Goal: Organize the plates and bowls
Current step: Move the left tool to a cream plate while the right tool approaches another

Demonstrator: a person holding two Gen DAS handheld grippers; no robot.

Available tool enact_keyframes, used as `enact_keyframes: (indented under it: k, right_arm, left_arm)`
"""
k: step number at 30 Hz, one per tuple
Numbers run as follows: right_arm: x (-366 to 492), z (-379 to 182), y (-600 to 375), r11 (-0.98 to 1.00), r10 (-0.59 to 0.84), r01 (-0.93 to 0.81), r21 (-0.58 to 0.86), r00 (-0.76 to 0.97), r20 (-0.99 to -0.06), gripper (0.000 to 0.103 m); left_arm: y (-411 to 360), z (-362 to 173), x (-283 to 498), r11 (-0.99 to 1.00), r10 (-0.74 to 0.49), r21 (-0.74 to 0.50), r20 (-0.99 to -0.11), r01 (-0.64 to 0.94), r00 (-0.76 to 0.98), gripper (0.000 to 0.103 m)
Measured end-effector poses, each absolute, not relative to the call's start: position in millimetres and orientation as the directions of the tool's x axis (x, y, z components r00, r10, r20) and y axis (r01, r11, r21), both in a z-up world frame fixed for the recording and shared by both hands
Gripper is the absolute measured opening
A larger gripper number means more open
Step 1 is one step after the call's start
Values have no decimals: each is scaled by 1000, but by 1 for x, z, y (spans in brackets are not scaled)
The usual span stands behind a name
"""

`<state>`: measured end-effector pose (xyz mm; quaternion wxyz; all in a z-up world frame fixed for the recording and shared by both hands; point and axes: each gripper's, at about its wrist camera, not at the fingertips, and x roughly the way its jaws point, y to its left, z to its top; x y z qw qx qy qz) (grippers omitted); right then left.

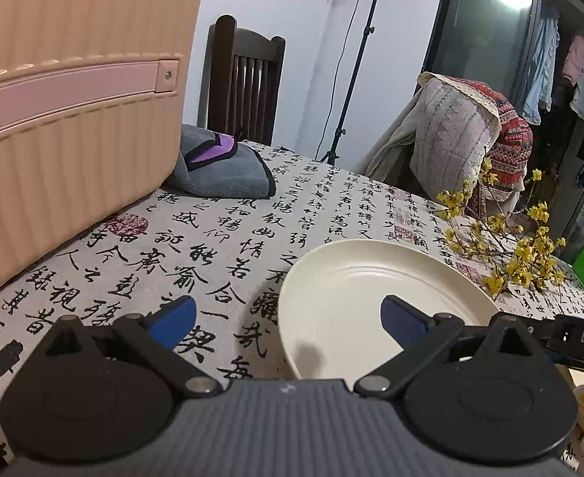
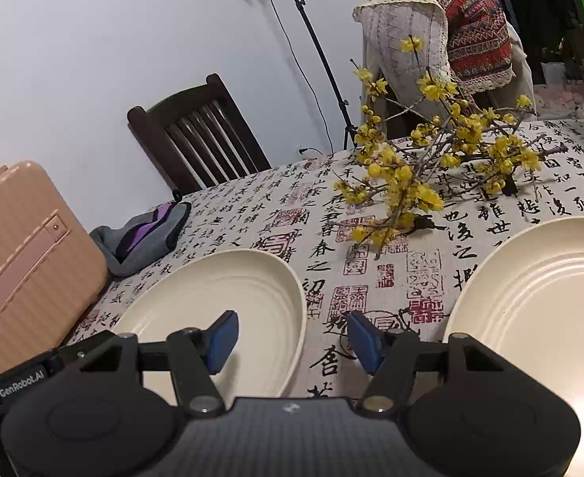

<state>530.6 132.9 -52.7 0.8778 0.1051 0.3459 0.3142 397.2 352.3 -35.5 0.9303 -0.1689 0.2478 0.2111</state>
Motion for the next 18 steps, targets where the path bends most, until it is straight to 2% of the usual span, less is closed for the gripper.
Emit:
enact_keyframes:
  k: [3, 6, 14, 18]
  right_arm:
    - [531, -54, 133, 782, 623, -481, 397, 568, -539, 47]
    - [530, -53, 131, 783, 622, -479, 397, 576, -530, 44]
    - [512, -41, 136, 791, 610, -532, 302, 654, -446, 44]
    - [517, -46, 140, 791, 609, -528, 311, 626, -487, 44]
  left_arm:
    - [352, -36, 398, 855, 304, -211, -535, -473, 788, 93]
    - [352, -37, 398, 856, 303, -210, -537, -473, 787, 92]
    - [353, -36, 397, 853, 311, -206, -536, -479, 785, 92]
    - [352, -36, 397, 857, 310, -202, -533, -474, 787, 90]
